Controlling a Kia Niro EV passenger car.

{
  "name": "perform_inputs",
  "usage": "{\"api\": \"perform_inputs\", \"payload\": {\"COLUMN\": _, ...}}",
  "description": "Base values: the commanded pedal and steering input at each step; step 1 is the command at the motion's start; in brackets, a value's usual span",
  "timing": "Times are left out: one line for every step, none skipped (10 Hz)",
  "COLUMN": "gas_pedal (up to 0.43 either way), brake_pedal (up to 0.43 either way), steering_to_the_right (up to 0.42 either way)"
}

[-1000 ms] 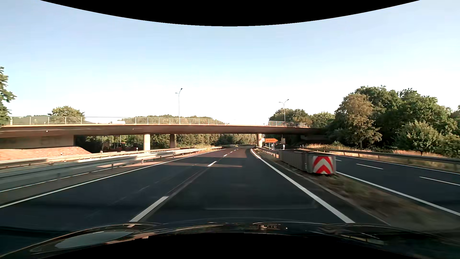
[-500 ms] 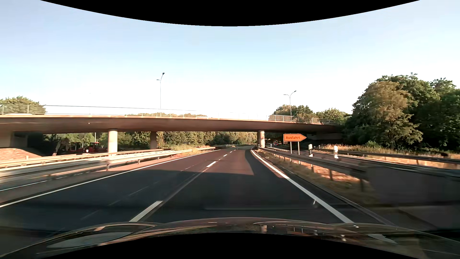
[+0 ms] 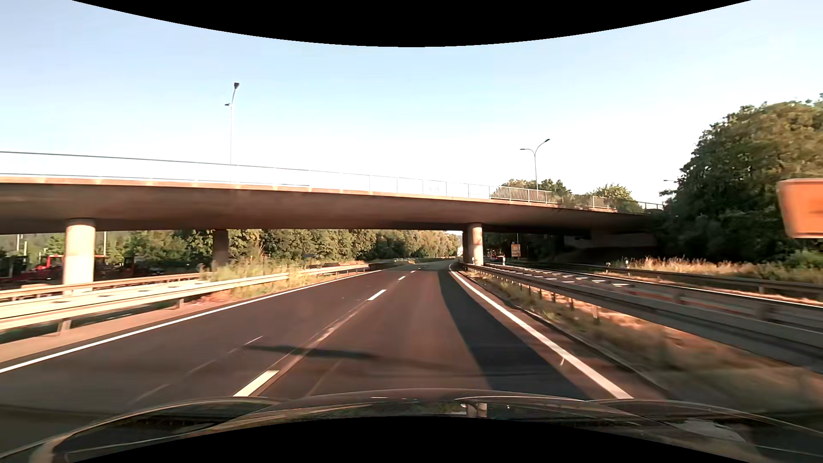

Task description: Follow the waypoints while adhering to traffic rules and regulations

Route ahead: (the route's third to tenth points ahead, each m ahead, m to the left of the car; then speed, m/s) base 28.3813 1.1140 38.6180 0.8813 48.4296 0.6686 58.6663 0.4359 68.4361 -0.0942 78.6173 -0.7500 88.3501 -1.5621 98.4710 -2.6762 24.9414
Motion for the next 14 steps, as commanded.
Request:
{"api": "perform_inputs", "payload": {"gas_pedal": 0.197, "brake_pedal": 0.000, "steering_to_the_right": 0.008}}
{"api": "perform_inputs", "payload": {"gas_pedal": 0.197, "brake_pedal": 0.000, "steering_to_the_right": 0.008}}
{"api": "perform_inputs", "payload": {"gas_pedal": 0.197, "brake_pedal": 0.000, "steering_to_the_right": 0.008}}
{"api": "perform_inputs", "payload": {"gas_pedal": 0.197, "brake_pedal": 0.000, "steering_to_the_right": 0.008}}
{"api": "perform_inputs", "payload": {"gas_pedal": 0.197, "brake_pedal": 0.000, "steering_to_the_right": 0.008}}
{"api": "perform_inputs", "payload": {"gas_pedal": 0.197, "brake_pedal": 0.000, "steering_to_the_right": 0.008}}
{"api": "perform_inputs", "payload": {"gas_pedal": 0.197, "brake_pedal": 0.000, "steering_to_the_right": 0.008}}
{"api": "perform_inputs", "payload": {"gas_pedal": 0.197, "brake_pedal": 0.000, "steering_to_the_right": 0.007}}
{"api": "perform_inputs", "payload": {"gas_pedal": 0.209, "brake_pedal": 0.000, "steering_to_the_right": 0.008}}
{"api": "perform_inputs", "payload": {"gas_pedal": 0.209, "brake_pedal": 0.000, "steering_to_the_right": 0.007}}
{"api": "perform_inputs", "payload": {"gas_pedal": 0.209, "brake_pedal": 0.000, "steering_to_the_right": 0.007}}
{"api": "perform_inputs", "payload": {"gas_pedal": 0.209, "brake_pedal": 0.000, "steering_to_the_right": 0.007}}
{"api": "perform_inputs", "payload": {"gas_pedal": 0.209, "brake_pedal": 0.000, "steering_to_the_right": 0.007}}
{"api": "perform_inputs", "payload": {"gas_pedal": 0.209, "brake_pedal": 0.000, "steering_to_the_right": 0.007}}
